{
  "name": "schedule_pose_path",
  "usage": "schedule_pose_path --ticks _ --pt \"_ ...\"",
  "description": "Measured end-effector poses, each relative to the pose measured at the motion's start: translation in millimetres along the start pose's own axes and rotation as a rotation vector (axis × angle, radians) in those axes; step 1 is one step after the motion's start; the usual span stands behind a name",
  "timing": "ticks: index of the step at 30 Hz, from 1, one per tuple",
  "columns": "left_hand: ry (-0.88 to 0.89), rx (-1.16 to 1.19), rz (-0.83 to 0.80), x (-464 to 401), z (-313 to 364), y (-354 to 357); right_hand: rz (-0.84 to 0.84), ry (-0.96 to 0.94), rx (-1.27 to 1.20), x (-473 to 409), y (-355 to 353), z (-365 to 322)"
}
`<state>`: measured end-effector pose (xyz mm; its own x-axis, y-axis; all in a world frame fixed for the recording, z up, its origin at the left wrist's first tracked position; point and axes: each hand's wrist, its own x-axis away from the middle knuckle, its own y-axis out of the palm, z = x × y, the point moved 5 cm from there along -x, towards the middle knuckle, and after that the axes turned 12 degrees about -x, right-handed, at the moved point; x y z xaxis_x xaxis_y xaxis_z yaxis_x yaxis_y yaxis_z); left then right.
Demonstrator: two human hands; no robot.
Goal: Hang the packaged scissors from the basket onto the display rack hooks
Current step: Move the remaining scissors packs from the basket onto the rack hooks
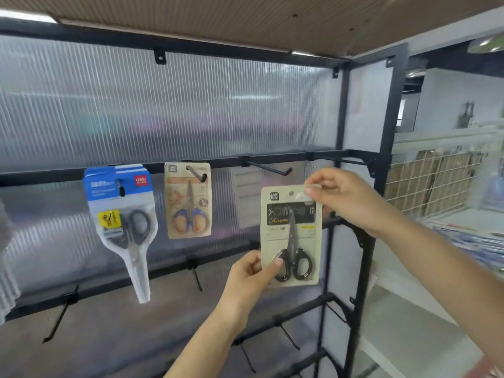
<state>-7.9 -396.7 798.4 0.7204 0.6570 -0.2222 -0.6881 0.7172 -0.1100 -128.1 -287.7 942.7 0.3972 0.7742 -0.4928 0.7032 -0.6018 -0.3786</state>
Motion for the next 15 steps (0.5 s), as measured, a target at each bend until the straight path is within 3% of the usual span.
schedule_pose_path --ticks 15 --pt "0.083 -0.005 0.054 -5.4 21.0 -8.8 0.146 0.004 -0.08 -34.3 -8.2 -3.4"
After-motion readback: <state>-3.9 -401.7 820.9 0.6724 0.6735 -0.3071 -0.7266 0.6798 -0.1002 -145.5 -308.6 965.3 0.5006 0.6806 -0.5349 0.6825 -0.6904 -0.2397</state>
